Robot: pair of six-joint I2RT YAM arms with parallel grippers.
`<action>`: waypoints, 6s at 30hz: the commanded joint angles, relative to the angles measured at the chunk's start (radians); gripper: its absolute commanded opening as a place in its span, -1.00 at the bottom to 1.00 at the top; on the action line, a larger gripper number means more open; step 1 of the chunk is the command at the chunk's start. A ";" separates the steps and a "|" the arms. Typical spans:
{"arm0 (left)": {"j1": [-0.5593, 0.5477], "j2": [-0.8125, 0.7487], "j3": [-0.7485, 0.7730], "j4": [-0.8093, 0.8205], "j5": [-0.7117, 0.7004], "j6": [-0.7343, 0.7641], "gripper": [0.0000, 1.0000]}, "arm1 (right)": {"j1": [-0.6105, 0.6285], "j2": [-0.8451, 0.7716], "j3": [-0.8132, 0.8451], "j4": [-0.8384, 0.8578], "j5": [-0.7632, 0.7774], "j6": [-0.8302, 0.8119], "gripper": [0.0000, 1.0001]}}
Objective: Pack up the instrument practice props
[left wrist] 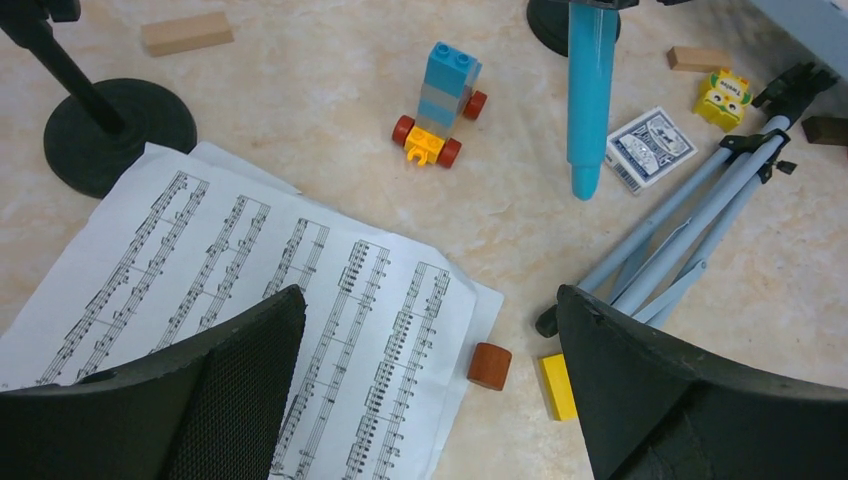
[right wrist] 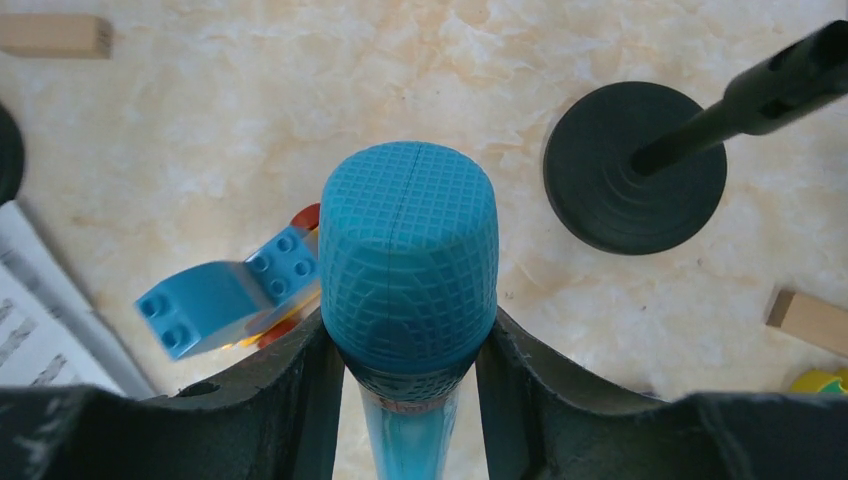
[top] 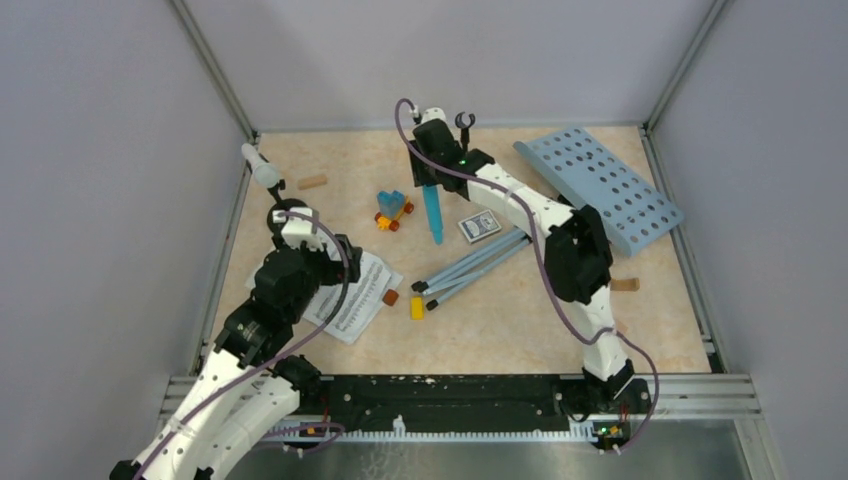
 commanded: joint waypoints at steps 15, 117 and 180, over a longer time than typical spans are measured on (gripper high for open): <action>-0.001 -0.025 -0.010 -0.024 -0.060 -0.023 0.97 | -0.099 0.314 0.219 -0.206 -0.085 -0.003 -0.53; 0.890 1.418 0.150 1.802 1.034 -0.075 -0.84 | -0.093 -1.062 -1.139 0.490 -0.532 -0.196 0.22; -0.473 0.648 -0.243 1.554 0.900 0.067 -1.00 | -0.092 -1.583 -1.195 0.542 -1.119 -0.587 0.51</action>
